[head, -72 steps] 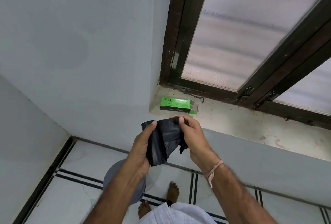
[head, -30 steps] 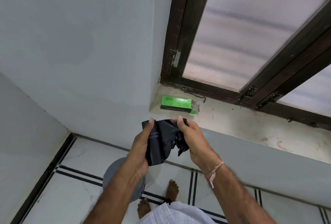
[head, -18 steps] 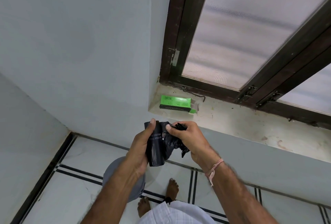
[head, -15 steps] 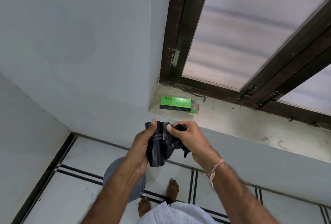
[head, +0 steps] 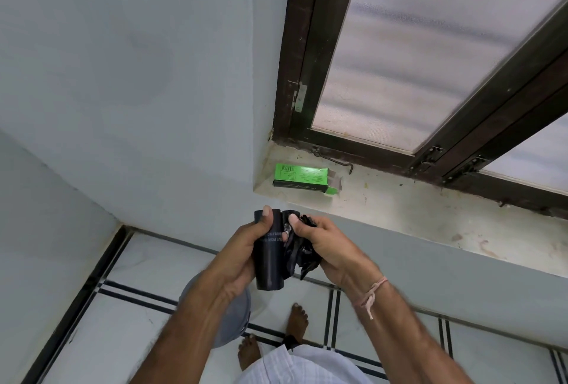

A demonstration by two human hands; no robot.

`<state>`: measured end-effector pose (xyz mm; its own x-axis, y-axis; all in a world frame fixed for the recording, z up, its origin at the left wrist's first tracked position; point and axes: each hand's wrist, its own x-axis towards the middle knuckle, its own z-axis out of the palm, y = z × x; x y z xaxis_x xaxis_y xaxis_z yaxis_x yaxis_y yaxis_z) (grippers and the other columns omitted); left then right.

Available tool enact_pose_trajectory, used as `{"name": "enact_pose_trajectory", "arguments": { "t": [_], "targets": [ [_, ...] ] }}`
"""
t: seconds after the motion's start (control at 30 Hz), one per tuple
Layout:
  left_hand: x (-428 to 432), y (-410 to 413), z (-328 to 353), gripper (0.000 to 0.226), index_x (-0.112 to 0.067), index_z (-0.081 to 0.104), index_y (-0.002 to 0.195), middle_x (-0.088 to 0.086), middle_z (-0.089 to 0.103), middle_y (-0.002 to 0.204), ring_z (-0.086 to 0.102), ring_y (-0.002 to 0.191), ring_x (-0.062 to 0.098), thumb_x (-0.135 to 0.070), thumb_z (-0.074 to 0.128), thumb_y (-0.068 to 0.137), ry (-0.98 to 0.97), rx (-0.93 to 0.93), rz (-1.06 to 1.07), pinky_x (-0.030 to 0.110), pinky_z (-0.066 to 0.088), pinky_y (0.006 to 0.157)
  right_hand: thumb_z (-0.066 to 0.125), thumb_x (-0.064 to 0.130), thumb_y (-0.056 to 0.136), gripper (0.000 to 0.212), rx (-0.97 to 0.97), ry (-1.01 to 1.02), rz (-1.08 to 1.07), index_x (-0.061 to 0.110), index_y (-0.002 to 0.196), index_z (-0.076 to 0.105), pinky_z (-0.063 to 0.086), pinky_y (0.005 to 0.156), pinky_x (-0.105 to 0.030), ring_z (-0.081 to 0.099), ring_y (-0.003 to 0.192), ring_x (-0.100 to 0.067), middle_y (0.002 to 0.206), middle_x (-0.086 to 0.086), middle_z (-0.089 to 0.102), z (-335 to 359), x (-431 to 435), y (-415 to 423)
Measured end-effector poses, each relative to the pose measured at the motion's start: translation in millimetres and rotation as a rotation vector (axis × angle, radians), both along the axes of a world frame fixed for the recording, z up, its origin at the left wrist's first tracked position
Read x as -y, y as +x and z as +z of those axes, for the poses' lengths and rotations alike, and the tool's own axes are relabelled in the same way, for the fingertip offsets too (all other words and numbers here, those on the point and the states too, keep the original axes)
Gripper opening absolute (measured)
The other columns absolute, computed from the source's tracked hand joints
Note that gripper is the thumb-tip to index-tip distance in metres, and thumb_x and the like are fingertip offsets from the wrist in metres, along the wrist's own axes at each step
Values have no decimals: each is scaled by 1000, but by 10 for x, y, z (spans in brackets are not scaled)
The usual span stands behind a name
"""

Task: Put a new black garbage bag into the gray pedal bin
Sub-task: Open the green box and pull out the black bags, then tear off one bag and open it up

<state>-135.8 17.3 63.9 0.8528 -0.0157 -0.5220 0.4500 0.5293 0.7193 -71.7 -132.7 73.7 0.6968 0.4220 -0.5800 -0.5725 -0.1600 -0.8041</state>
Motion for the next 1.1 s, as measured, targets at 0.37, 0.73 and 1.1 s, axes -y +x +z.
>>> {"name": "enact_pose_trajectory", "arguments": {
  "t": [0.37,0.73,1.1],
  "targets": [
    [40,104,-112,48,-6,63,97,10,63,84,62,89,26,-52,55,95,-350,47,269,48,47,103,50,24,108,32,-284,389,-305,9,80,55,57,86,-38,69,76,-25,78,-9,62,1,-34,91],
    [88,147,-236,75,-8,62,100,10,63,82,61,67,21,-67,86,61,-71,191,299,39,58,75,50,29,107,31,-212,453,-468,10,83,54,54,73,-40,52,53,-16,61,-1,43,-88,-11,77],
    [-38,22,-282,44,-5,60,100,6,64,77,59,60,18,-47,60,89,36,125,457,30,56,59,49,31,107,23,6,271,-371,14,94,57,34,44,-19,35,53,-8,63,4,45,57,360,256]
  ]
}}
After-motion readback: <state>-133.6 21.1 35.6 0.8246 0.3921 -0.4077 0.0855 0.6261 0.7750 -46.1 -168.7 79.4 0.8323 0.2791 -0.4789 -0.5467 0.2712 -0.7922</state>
